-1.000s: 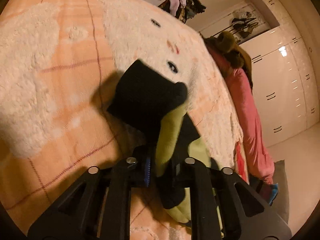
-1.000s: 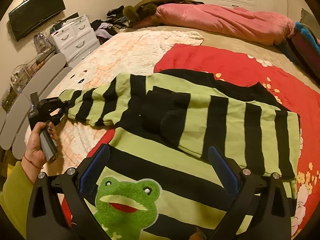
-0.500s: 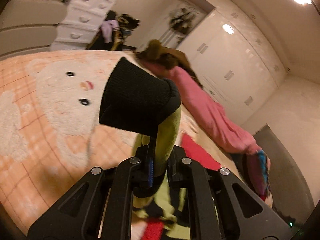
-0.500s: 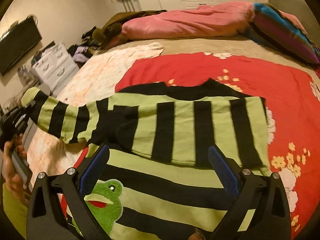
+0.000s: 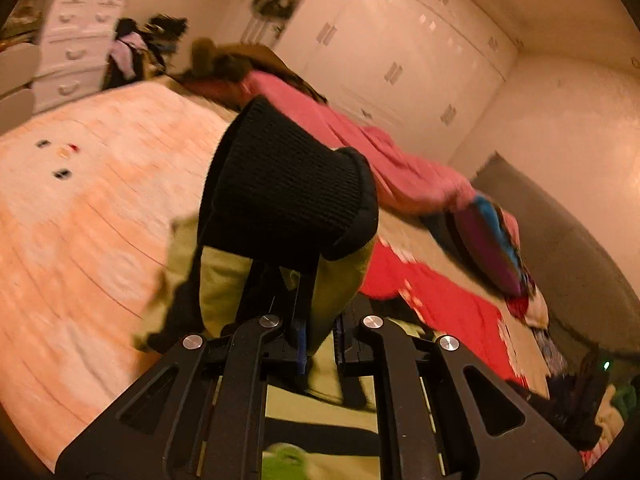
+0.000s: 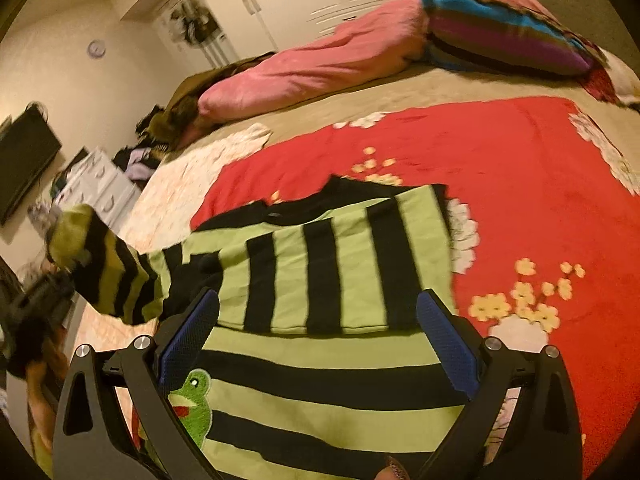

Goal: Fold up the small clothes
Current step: 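Lay the sleeve on the shirt body and open the left gripper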

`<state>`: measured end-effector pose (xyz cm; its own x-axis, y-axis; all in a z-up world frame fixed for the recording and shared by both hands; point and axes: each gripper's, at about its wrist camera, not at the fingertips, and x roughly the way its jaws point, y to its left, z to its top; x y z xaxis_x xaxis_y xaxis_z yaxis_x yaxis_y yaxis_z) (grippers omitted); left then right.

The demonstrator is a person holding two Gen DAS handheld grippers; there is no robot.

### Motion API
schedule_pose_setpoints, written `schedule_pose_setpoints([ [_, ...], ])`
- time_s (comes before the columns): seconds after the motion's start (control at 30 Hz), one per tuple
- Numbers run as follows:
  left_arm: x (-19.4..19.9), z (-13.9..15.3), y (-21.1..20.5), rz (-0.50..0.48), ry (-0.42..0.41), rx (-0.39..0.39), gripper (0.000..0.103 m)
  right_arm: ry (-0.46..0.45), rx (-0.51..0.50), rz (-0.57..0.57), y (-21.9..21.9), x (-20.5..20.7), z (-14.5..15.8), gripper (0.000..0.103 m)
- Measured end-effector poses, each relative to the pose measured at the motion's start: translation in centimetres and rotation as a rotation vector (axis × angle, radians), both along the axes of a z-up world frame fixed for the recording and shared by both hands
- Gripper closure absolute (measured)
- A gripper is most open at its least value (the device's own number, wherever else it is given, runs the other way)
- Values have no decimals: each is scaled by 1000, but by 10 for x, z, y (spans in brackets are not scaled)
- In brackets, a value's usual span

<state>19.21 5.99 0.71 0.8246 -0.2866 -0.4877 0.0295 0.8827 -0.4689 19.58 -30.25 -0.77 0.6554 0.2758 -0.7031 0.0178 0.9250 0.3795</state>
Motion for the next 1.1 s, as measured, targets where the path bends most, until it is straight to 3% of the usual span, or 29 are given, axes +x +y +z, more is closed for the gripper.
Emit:
schedule_pose_setpoints([
  [0.4, 39, -60, -126, -159, 197, 113, 99, 10, 66, -143, -66, -13, -8, 4],
  [0.43, 41, -68, -135, -175, 222, 109, 97, 12, 68, -147, -68, -13, -8, 4],
  [0.5, 46, -83, -148, -231, 293, 84, 84, 18, 62, -157, -71, -14, -10, 4],
  [0.53, 49, -94, -156, -268, 339, 66, 70, 19, 49, -161, -71, -15, -10, 4],
  [0.57, 49, -100, -160, -279, 350, 63, 68, 18, 40, -161, -71, -16, -10, 4],
  [0.63, 44, -105, -162, -299, 338, 68, 65, 17, 31, -162, -71, -16, -9, 4],
  [0.73, 35, -103, -157, -346, 309, 13, 46, 12, 21, -163, -72, -16, -10, 4],
  [0.83, 25, -88, -147, -339, 255, 27, 46, 32, 32, -158, -70, -14, -17, 4],
  [0.97, 11, -66, -115, -203, 171, 70, 46, 53, 35, -125, -60, -10, -27, 4],
  [1.1, 5, -57, -78, -31, 108, 143, 43, 93, 103, -71, -43, -1, -40, 4],
])
